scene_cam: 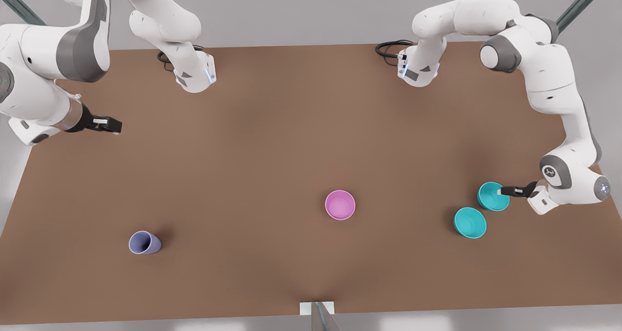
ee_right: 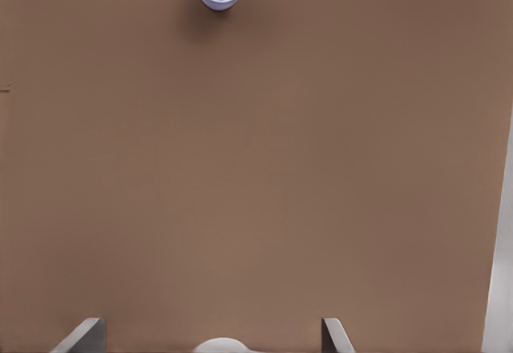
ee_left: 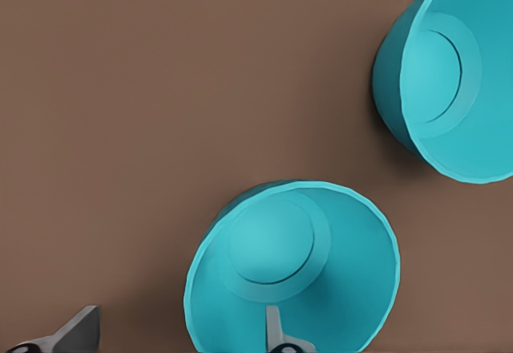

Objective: Stack the blue bowl on the pink bowl

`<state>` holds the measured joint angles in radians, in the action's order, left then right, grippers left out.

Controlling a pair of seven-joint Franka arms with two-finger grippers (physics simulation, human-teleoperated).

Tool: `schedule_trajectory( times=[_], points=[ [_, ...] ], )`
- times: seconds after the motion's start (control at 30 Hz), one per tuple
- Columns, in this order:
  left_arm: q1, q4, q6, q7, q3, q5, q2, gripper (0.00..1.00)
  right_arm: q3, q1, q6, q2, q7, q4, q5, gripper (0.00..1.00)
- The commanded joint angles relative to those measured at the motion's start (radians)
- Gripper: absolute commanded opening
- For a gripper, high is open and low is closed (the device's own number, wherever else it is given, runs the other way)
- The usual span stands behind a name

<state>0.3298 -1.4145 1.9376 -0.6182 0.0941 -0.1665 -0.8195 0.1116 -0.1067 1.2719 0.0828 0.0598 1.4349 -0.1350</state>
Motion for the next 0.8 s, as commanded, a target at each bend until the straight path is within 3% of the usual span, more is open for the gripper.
schedule_trajectory(
  times=[0.0,0.07,0.1,0.33,0.4,0.47,0.6,0.77],
  points=[
    [0.0,0.0,0.02,-0.164,0.001,-0.001,-0.001,0.82,0.0,-0.001,0.001,0.0,-0.179,-0.001,0.0,1.0],
    [0.0,0.0,0.02,-0.158,-0.001,-0.001,-0.003,0.57,0.0,-0.001,0.001,0.0,-0.179,-0.001,0.0,1.0],
    [0.0,0.0,0.018,-0.156,-0.001,-0.018,-0.004,0.51,0.0,-0.001,0.001,0.0,-0.179,-0.001,0.0,1.0],
    [0.0,-0.014,0.006,-0.155,-0.002,-0.071,-0.015,0.49,0.0,-0.002,0.0,0.003,-0.179,0.001,0.0,1.0],
    [-0.001,-0.021,0.006,-0.153,-0.002,-0.087,-0.012,0.4,0.0,-0.002,0.0,0.003,-0.179,0.001,0.0,1.0],
    [-0.003,-0.021,0.004,-0.12,-0.002,-0.087,-0.007,0.22,0.0,-0.002,0.0,0.005,-0.179,0.001,0.0,1.0],
    [-0.023,-0.018,-0.021,-0.032,-0.002,-0.074,0.039,0.21,0.0,-0.005,0.0,0.008,-0.181,0.001,0.0,1.0],
    [-0.316,-0.021,-0.344,0.615,-0.01,-0.074,0.201,0.21,-0.001,-0.005,0.001,0.006,-0.181,0.007,0.0,1.0]
  ],
)
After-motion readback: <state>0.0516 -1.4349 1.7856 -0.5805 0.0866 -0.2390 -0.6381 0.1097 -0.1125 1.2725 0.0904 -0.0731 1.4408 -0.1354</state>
